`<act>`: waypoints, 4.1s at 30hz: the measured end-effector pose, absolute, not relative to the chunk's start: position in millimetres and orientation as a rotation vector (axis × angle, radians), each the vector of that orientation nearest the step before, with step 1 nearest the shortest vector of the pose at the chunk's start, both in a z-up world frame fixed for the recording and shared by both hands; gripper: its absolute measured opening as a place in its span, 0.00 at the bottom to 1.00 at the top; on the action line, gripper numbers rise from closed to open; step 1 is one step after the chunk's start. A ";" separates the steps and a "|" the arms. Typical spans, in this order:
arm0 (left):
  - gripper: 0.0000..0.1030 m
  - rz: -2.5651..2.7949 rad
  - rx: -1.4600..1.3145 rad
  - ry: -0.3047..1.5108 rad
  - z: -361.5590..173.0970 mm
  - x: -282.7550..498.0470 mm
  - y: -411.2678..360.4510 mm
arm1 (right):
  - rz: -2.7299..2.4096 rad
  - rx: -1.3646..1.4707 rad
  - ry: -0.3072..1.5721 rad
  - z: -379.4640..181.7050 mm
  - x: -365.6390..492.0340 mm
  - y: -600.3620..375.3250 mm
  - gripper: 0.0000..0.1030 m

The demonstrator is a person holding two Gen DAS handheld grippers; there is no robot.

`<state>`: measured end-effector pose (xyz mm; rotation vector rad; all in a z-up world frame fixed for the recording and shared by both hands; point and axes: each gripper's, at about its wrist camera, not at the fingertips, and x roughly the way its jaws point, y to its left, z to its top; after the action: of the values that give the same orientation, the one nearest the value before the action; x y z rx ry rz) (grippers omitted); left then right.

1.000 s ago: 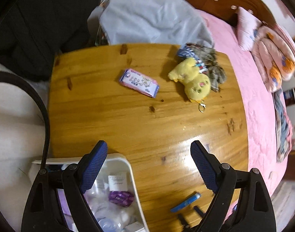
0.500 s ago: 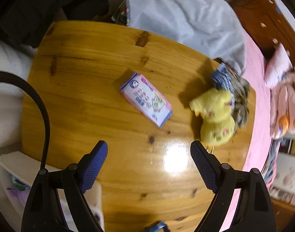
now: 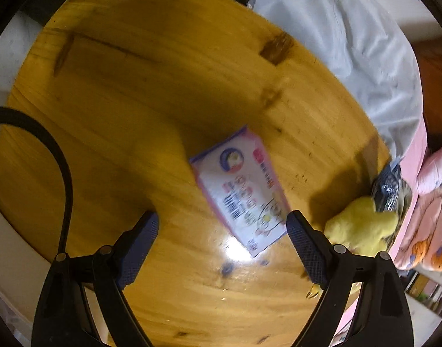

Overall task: Organize objects
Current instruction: 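Grasp the blue tube with the right tool while the left tool grasps the pink wipes packet, then carry the blue tube and pink packet over the tray with both tools, then open both tools to drop the tube and packet into the tray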

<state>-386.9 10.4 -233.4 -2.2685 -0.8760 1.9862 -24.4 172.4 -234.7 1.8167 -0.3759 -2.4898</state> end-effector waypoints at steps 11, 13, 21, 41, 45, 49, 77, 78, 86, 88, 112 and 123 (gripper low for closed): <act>0.37 2.147 -2.341 -0.702 -219.8 -383.8 31.7 | -2.418 1.798 -0.533 -235.7 -17.6 198.0 0.20; 0.18 2.136 -2.299 -0.722 -217.8 -383.7 32.8 | -2.419 1.789 -0.552 -234.6 -14.9 202.0 0.20; 0.16 2.125 -2.203 -0.704 -210.0 -366.4 22.3 | -2.441 1.708 -0.593 -219.7 -16.3 205.1 0.20; 0.16 1.891 -1.752 -0.700 -66.8 -263.8 -8.7 | -2.626 1.417 -0.536 -107.0 -10.6 172.2 0.20; 0.16 1.879 -1.647 -0.649 -33.5 -235.1 -28.6 | -2.631 1.309 -0.477 -69.7 -3.6 144.7 0.20; 0.16 1.910 -1.554 -0.594 -5.9 -204.2 -64.6 | -2.592 1.210 -0.408 -36.1 6.1 111.3 0.20; 0.17 1.963 -1.793 -0.470 -108.5 -57.3 -197.1 | -2.154 1.307 0.030 -71.7 26.3 -64.9 0.20; 0.17 1.960 -1.801 -0.450 -113.7 -54.7 -195.3 | -2.150 1.319 0.045 -76.3 24.0 -68.0 0.20; 0.22 2.006 -1.865 -0.274 -142.4 -46.5 -188.8 | -2.180 1.374 0.122 -103.6 -13.6 -80.6 0.32; 0.34 2.001 -1.889 -0.279 -147.7 -45.2 -190.4 | -2.219 1.380 0.115 -107.1 -25.9 -79.1 0.38; 0.63 2.115 -1.900 -0.375 -134.9 -45.8 -202.2 | -2.304 1.373 0.099 -103.5 -48.6 -50.5 0.38; 0.63 2.162 -1.814 -0.304 -109.9 -48.6 -179.4 | -2.370 1.300 0.090 -69.8 -22.9 -29.0 0.38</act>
<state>-48.6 -179.4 -109.9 -1.8140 -0.3043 2.1616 -22.9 -29.0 -69.8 1.3004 0.0899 -2.3697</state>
